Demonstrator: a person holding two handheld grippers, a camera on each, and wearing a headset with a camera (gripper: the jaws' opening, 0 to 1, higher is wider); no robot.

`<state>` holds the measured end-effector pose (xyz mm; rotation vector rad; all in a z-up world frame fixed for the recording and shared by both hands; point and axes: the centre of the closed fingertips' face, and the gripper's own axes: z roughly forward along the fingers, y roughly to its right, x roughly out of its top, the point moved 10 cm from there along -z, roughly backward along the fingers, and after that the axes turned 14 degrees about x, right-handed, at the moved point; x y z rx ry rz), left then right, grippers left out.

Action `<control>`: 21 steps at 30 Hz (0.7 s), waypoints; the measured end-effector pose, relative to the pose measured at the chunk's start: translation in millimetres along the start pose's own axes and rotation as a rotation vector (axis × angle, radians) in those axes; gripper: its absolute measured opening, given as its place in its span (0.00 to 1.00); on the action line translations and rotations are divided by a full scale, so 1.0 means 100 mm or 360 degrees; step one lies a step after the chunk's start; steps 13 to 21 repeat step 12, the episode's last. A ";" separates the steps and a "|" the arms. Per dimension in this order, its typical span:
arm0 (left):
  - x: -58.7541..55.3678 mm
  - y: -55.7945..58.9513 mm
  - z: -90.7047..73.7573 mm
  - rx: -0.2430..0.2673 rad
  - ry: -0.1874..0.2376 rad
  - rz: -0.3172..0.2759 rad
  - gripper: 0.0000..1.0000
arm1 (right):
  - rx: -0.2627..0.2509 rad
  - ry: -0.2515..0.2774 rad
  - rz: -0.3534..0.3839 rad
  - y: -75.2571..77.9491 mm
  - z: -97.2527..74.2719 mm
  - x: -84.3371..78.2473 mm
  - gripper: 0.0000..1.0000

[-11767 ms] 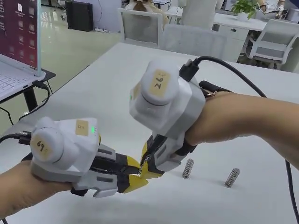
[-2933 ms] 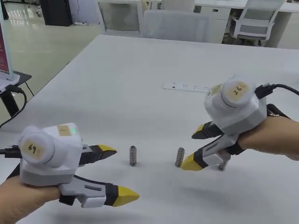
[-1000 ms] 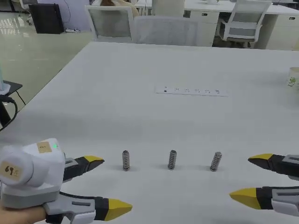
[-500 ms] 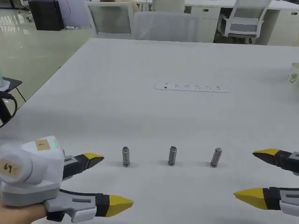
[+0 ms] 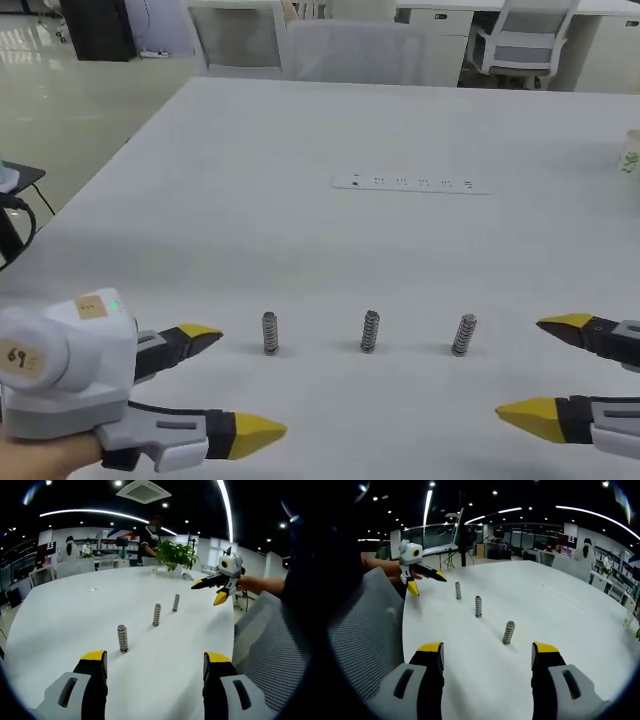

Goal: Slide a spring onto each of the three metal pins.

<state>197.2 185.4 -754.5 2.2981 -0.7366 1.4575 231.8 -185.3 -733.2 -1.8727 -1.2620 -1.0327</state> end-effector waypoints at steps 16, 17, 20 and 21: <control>0.00 0.00 0.02 -0.0006 0.0008 -0.0006 0.76 | -0.0016 0.0000 0.0016 0.00 -0.02 0.02 0.72; 0.00 0.00 0.02 -0.0006 0.0008 -0.0006 0.76 | -0.0016 0.0000 0.0016 0.00 -0.02 0.02 0.72; 0.00 0.00 0.02 -0.0006 0.0008 -0.0006 0.76 | -0.0016 0.0000 0.0016 0.00 -0.02 0.02 0.72; 0.00 0.00 0.02 -0.0006 0.0008 -0.0006 0.76 | -0.0016 0.0000 0.0016 0.00 -0.02 0.02 0.72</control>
